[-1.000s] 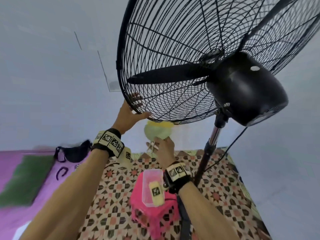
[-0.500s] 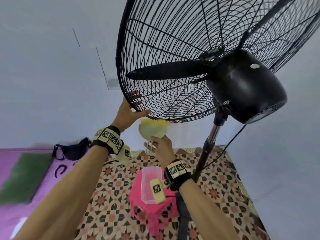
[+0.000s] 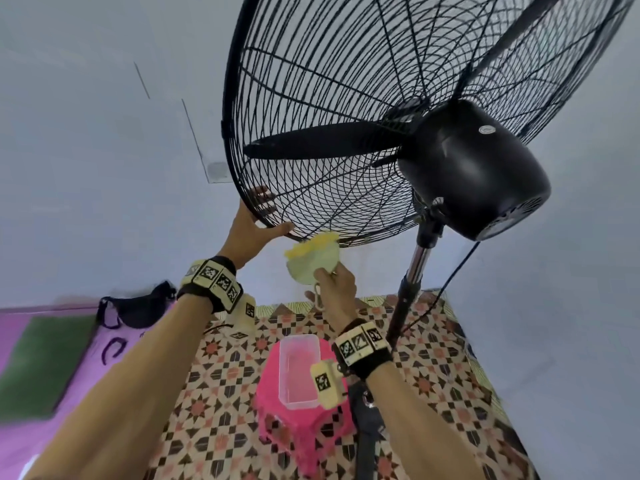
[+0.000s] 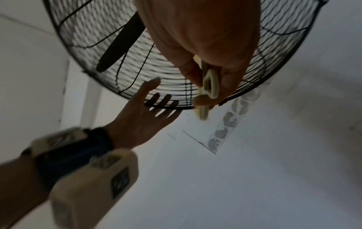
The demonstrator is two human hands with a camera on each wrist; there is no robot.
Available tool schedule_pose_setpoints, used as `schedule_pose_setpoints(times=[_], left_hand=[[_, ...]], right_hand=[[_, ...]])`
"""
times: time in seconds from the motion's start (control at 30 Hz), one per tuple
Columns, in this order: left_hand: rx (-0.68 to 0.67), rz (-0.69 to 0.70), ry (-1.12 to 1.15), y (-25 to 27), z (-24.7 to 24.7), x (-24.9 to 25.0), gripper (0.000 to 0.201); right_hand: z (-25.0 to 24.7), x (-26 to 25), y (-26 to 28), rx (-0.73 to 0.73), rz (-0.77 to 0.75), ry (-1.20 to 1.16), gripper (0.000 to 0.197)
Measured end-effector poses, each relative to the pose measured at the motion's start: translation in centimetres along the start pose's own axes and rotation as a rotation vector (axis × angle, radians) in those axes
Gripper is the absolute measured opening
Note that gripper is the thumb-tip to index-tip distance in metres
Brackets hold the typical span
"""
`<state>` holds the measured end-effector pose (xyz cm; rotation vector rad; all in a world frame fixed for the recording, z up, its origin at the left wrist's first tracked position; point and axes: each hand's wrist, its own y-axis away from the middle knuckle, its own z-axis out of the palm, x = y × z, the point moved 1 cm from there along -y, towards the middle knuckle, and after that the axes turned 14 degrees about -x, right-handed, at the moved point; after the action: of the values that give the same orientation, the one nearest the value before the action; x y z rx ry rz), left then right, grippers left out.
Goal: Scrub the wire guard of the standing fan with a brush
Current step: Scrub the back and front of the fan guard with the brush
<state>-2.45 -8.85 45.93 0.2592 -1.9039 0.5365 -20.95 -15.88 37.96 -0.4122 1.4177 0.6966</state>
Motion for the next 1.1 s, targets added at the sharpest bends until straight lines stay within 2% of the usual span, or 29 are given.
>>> schedule_pose_setpoints(times=[0.1,0.17,0.23,0.37,0.43,0.47,0.57,0.63,0.73,0.8,0.87,1.0,1.03,1.1], left_hand=[[0.001,-0.004,0.006,0.4,0.3,-0.2,0.094],[0.006,0.002,0.000,0.5,0.5,-0.2,0.093],[0.011,0.009,-0.005,0.5,0.4,-0.2,0.091],[0.022,0.013,0.005,0.0,0.1,0.0,0.089],[0.029,0.006,0.006,0.0,0.2,-0.1,0.088],[0.031,0.004,0.002,0.0,0.4,-0.2,0.088],[0.034,-0.005,0.021,0.3,1.3,-0.8,0.090],[0.045,-0.003,0.027,0.3,1.5,-1.0,0.091],[0.045,-0.011,0.043,-0.1,1.2,-1.2,0.089],[0.049,-0.021,0.050,-0.5,1.0,-1.2,0.089],[0.055,-0.019,0.052,-0.6,1.2,-1.2,0.089],[0.114,-0.014,0.061,-0.5,2.5,-2.0,0.085],[0.128,-0.017,0.070,-0.5,3.0,-2.2,0.085],[0.149,-0.030,0.092,-0.4,4.2,-2.4,0.087]], right_hand=[[-2.3,0.2,-1.1,0.226,0.077,-0.088,0.017],[-2.9,-0.8,-1.8,0.294,0.057,-0.105,0.016],[-2.0,-2.1,-1.8,0.238,0.042,-0.041,0.020],[0.6,-3.0,0.9,-0.080,-0.009,-0.038,0.032],[0.0,-2.5,1.6,-0.140,-0.014,-0.003,0.033],[-0.7,-2.2,1.4,-0.099,-0.002,-0.008,0.033],[-3.0,-1.7,-0.2,0.161,0.076,-0.069,0.027],[-3.1,-2.1,-1.2,0.219,0.069,-0.055,0.025],[-1.2,-3.2,-0.7,0.078,0.022,-0.030,0.032],[-0.4,-3.2,0.4,-0.083,-0.005,-0.054,0.032],[-1.2,-2.8,0.9,-0.144,-0.020,-0.017,0.027],[-4.7,-1.6,-1.3,0.154,0.056,-0.015,0.029],[-5.1,-1.8,-1.9,0.203,0.058,0.026,0.033],[-4.9,-2.3,-2.6,0.204,0.039,0.123,0.037]])
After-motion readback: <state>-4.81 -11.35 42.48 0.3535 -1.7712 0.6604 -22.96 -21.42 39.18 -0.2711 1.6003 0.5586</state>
